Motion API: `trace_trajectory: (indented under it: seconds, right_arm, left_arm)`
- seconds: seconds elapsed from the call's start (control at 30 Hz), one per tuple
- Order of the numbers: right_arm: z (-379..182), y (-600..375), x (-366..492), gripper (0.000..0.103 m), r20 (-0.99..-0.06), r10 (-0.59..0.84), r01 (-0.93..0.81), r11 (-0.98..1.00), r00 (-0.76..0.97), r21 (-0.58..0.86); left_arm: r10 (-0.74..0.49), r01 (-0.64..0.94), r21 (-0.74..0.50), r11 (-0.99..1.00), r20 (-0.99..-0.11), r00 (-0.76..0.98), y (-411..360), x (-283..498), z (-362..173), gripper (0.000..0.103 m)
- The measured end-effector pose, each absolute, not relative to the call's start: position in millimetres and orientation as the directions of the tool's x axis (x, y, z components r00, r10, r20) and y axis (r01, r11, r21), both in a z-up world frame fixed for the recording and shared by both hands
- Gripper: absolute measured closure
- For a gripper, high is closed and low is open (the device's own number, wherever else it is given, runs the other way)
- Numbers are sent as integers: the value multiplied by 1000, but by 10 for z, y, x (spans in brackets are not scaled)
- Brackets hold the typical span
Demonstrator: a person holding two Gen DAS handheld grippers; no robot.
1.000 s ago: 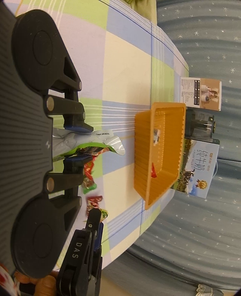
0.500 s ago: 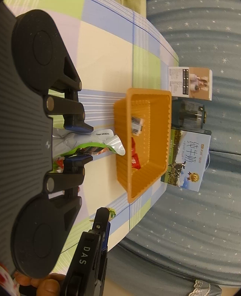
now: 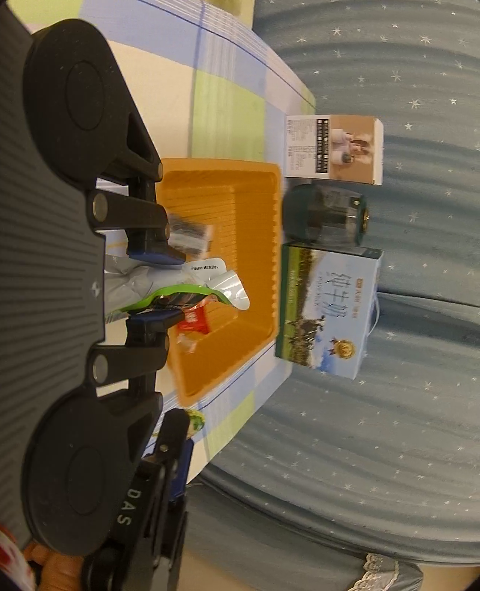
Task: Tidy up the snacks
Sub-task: 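Carry both held candies over the orange tray and open both tools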
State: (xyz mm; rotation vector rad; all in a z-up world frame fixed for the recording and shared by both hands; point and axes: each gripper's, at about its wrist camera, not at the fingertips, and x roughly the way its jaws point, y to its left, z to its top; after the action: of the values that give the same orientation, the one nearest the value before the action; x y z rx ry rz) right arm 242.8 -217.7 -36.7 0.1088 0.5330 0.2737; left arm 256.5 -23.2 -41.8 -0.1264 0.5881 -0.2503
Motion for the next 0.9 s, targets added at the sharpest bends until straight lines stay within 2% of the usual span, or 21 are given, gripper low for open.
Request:
trace_trajectory:
  seconds: [0.9]
  right_arm:
    - [-555, -2116, 3553, 75, -487, 306, -207, 947, 818, 247]
  left_arm:
    - [-234, 139, -209, 968, -549, 803, 98, 3600, -667, 80]
